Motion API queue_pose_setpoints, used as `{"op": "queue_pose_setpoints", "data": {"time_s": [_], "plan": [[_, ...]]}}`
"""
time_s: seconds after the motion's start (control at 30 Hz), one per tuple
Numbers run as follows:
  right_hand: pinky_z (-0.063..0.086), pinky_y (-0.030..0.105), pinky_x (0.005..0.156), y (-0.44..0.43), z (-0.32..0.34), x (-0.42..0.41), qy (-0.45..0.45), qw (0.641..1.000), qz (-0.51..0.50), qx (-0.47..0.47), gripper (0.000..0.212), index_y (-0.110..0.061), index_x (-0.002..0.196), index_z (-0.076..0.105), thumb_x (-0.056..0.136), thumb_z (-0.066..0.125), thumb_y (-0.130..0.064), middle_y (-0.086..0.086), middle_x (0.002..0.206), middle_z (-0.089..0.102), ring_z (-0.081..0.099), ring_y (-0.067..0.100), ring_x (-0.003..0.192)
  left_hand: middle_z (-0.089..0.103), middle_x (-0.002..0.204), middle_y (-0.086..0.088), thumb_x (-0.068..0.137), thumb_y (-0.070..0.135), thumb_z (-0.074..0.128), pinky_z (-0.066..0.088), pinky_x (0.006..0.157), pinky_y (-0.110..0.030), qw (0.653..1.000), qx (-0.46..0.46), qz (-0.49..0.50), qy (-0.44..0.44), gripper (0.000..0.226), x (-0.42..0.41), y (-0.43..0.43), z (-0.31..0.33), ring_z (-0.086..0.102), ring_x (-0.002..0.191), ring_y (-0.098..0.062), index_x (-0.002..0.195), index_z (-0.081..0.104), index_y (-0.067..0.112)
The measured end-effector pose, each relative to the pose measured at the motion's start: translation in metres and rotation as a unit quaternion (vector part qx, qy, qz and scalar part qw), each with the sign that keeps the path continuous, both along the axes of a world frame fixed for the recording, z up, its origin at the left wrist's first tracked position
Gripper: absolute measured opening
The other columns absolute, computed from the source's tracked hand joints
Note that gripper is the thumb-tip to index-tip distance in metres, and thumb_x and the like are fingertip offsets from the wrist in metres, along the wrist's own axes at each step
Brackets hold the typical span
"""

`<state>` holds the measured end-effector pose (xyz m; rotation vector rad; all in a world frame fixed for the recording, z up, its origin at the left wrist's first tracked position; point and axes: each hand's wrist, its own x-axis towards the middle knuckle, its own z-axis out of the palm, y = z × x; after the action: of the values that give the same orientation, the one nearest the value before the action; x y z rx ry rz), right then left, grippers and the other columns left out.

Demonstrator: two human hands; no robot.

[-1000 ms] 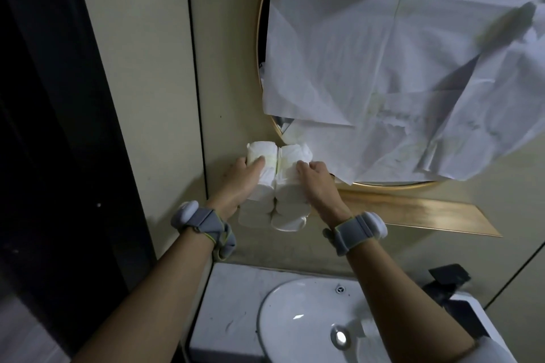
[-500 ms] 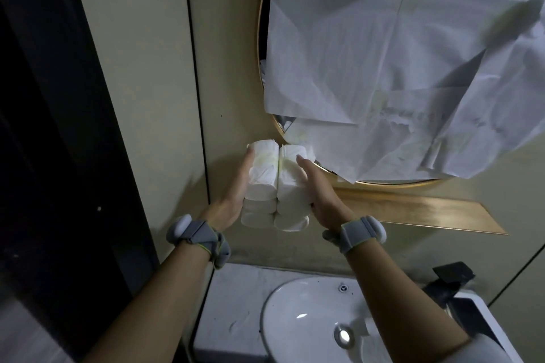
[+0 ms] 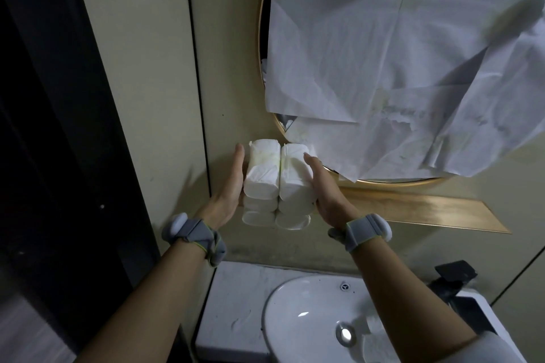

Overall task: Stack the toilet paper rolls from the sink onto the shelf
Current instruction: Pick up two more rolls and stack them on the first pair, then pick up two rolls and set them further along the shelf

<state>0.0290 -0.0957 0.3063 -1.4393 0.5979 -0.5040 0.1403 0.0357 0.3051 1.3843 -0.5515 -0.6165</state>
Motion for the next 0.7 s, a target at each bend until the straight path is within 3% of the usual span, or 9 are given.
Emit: {"op": "queue_pose_setpoints", "data": {"time_s": [0.1, 0.13, 0.2, 0.27, 0.43, 0.57, 0.7], "plan": [[0.037, 0.054, 0.116, -0.002, -0.002, 0.0, -0.002, 1.0, 0.002, -0.005, 0.068, -0.025, 0.153, 0.042, 0.095, 0.041, -0.06, 0.001, 0.155, 0.045, 0.047, 0.027, 0.137, 0.059, 0.107, 0.016, 0.1, 0.059, 0.013, 0.033, 0.104, -0.031, 1.0, 0.0, 0.024, 0.0, 0.07, 0.003, 0.001, -0.003, 0.055, 0.094, -0.001, 0.146, 0.041, 0.015], [0.035, 0.056, 0.116, -0.004, -0.003, 0.0, -0.001, 1.0, 0.001, -0.009, 0.069, -0.027, 0.153, 0.04, 0.093, 0.041, -0.062, -0.001, 0.158, 0.041, 0.045, 0.027, 0.139, 0.059, 0.12, 0.013, 0.099, 0.062, 0.014, 0.032, 0.108, -0.033, 1.0, 0.006, 0.026, 0.005, 0.073, 0.004, 0.003, -0.004, 0.054, 0.105, -0.005, 0.151, 0.034, 0.015], [0.032, 0.056, 0.118, -0.006, -0.006, -0.002, -0.001, 1.0, -0.003, -0.016, 0.069, -0.029, 0.155, 0.037, 0.094, 0.038, -0.063, -0.002, 0.161, 0.037, 0.04, 0.027, 0.142, 0.041, 0.154, 0.003, 0.095, 0.068, 0.016, 0.027, 0.118, -0.038, 0.999, 0.012, 0.034, 0.014, 0.078, 0.005, 0.005, -0.006, 0.045, 0.131, -0.013, 0.156, 0.023, 0.02], [0.031, 0.054, 0.119, -0.009, -0.01, -0.003, -0.007, 1.0, -0.001, -0.018, 0.069, -0.027, 0.156, 0.035, 0.097, 0.036, -0.062, -0.001, 0.161, 0.037, 0.039, 0.026, 0.143, 0.029, 0.161, 0.0, 0.095, 0.068, 0.018, 0.026, 0.118, -0.039, 0.999, 0.003, 0.047, 0.019, 0.077, 0.005, 0.007, -0.01, 0.038, 0.142, -0.018, 0.157, 0.02, 0.022], [0.035, 0.052, 0.117, -0.016, -0.02, -0.011, -0.026, 0.997, -0.063, -0.035, 0.06, -0.022, 0.147, 0.048, 0.1, 0.034, -0.058, 0.003, 0.153, 0.047, 0.046, 0.026, 0.137, 0.031, 0.161, -0.002, 0.097, 0.065, 0.018, 0.028, 0.118, -0.043, 0.996, -0.024, 0.09, 0.014, 0.075, 0.007, 0.015, -0.029, 0.038, 0.143, -0.022, 0.156, 0.025, 0.02], [0.046, 0.046, 0.098, -0.006, -0.046, -0.039, -0.066, 0.972, -0.215, -0.068, 0.038, -0.014, 0.102, 0.062, 0.097, 0.042, -0.046, 0.011, 0.116, 0.063, 0.059, 0.031, 0.106, 0.053, 0.142, -0.012, 0.101, 0.057, 0.017, 0.04, 0.101, -0.036, 0.986, -0.025, 0.159, 0.052, 0.07, -0.003, 0.036, -0.068, 0.051, 0.131, -0.027, 0.145, 0.043, 0.009], [0.05, 0.037, 0.091, 0.018, -0.092, -0.084, -0.068, 0.966, -0.249, -0.019, 0.025, -0.008, 0.112, 0.063, 0.104, 0.047, -0.025, 0.009, 0.107, 0.067, 0.063, 0.023, 0.098, 0.063, 0.12, -0.013, 0.106, 0.042, 0.025, 0.043, 0.092, -0.036, 0.968, 0.008, 0.231, 0.096, 0.054, -0.033, 0.063, -0.128, 0.058, 0.115, -0.029, 0.129, 0.056, 0.005]]}}
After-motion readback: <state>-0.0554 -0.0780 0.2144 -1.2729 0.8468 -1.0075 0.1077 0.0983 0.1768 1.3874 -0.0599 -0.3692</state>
